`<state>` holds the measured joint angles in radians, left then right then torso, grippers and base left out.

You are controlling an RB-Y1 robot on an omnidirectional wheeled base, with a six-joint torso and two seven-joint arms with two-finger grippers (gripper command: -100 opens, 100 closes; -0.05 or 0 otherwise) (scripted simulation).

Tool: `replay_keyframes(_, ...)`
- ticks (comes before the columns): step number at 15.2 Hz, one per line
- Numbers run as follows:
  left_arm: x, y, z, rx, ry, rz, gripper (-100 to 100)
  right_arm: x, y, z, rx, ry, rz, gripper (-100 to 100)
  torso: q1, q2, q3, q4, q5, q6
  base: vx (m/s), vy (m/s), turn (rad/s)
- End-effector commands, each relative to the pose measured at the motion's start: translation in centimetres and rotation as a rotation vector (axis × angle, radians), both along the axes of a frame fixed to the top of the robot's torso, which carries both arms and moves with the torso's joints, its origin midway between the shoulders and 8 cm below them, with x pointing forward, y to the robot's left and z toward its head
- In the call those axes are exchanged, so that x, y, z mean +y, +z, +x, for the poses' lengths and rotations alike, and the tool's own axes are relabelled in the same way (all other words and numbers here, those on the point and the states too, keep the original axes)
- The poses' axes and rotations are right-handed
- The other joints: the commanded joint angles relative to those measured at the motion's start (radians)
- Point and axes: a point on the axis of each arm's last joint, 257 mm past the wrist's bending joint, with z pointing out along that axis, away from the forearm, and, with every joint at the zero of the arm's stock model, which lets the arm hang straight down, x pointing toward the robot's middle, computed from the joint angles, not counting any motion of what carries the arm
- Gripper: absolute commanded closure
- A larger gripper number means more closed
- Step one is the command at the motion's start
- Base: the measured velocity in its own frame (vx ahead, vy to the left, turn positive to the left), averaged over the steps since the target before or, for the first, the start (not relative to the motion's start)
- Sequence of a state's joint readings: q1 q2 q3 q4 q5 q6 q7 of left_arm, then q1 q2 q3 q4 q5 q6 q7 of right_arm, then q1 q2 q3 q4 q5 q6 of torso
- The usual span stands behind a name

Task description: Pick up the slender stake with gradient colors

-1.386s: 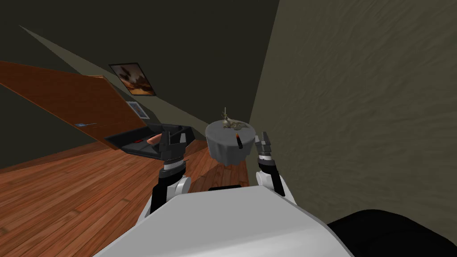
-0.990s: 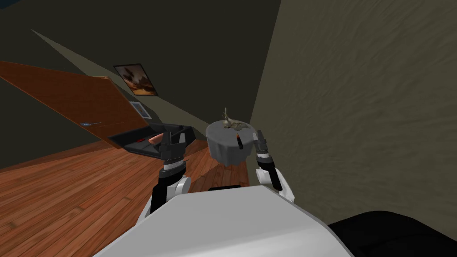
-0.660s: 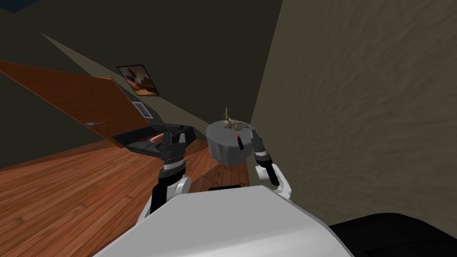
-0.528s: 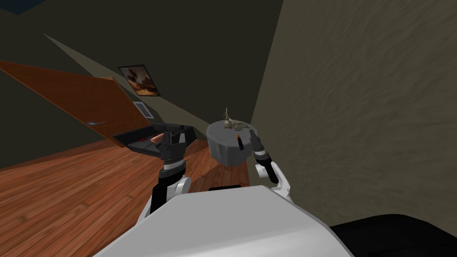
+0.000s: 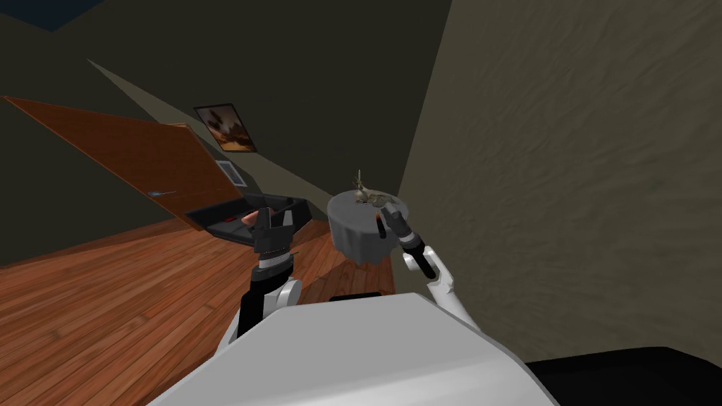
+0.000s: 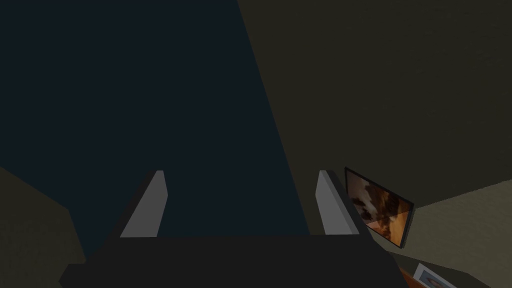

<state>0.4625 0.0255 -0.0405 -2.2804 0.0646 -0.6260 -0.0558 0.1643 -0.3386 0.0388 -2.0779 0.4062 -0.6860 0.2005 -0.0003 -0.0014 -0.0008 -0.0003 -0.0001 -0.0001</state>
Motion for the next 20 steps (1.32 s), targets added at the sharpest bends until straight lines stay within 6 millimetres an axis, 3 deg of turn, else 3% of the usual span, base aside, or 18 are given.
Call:
replay_keyframes(1,0.0,0.0,0.0,0.0,0.0,0.0,0,1.5,0.0,-0.1,-0.069,0.005,-0.109,-100,0.0,0.0,0.0,0.0,0.0,0.0,0.011,-0.006,0.033)
replay_keyframes(12,0.0,0.0,0.0,0.0,0.0,0.0,0,5.6,-1.9,-0.1,-0.279,0.004,-0.461,-100,0.0,0.0,0.0,0.0,0.0,0.0,0.013,-0.006,0.037)
replay_keyframes(20,0.0,0.0,0.0,0.0,0.0,0.0,0,7.7,-5.0,0.4,-0.502,0.016,-0.798,-100,0.0,0.0,0.0,0.0,0.0,0.0,0.014,-0.003,0.043)
